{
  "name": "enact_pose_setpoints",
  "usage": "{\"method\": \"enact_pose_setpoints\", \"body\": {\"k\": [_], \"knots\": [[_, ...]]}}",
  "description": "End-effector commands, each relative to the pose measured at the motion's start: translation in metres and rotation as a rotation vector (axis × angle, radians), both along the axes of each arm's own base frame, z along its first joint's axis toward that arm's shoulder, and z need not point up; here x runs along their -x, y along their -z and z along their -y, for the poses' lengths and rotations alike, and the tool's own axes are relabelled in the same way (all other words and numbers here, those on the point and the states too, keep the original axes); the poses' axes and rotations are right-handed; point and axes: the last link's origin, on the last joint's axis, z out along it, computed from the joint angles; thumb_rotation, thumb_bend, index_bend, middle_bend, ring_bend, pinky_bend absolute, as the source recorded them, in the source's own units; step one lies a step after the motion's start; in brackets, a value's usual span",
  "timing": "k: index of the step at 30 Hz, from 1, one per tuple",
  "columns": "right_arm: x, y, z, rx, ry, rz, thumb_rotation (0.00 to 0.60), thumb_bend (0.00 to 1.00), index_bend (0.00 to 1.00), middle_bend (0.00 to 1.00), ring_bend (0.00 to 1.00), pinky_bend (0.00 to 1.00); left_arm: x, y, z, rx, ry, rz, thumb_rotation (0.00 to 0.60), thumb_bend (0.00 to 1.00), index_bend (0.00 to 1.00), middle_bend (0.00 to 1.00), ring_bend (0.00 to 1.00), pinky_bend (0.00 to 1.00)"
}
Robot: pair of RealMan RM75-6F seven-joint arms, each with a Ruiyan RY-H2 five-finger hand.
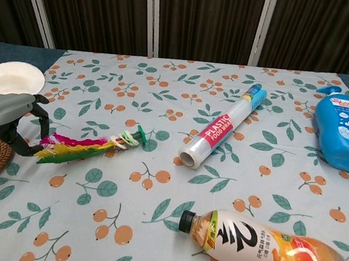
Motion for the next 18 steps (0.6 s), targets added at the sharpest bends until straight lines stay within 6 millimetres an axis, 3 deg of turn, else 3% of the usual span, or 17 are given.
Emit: {"method": "enact_pose_setpoints", "body": {"k": [1,18], "knots": [[0.0,0.0001,0.0001,-0.001,0.0,0.0,0.6,0.12,0.0,0.0,0.0,0.0,-0.002,0.0003,-0.0007,-0.003,0.005,0.01,0.6,0.41,0.51,0.0,0.0,0.0],[0.0,0.0,0.0002,0.0,0.0,0.0,0.6,0.12,0.0,0.0,0.0,0.0,-0.0073,0.0062,0.0015,0.01,0.014,0.02,0.6,0.42,0.53,0.0,0.0,0.0]]}}
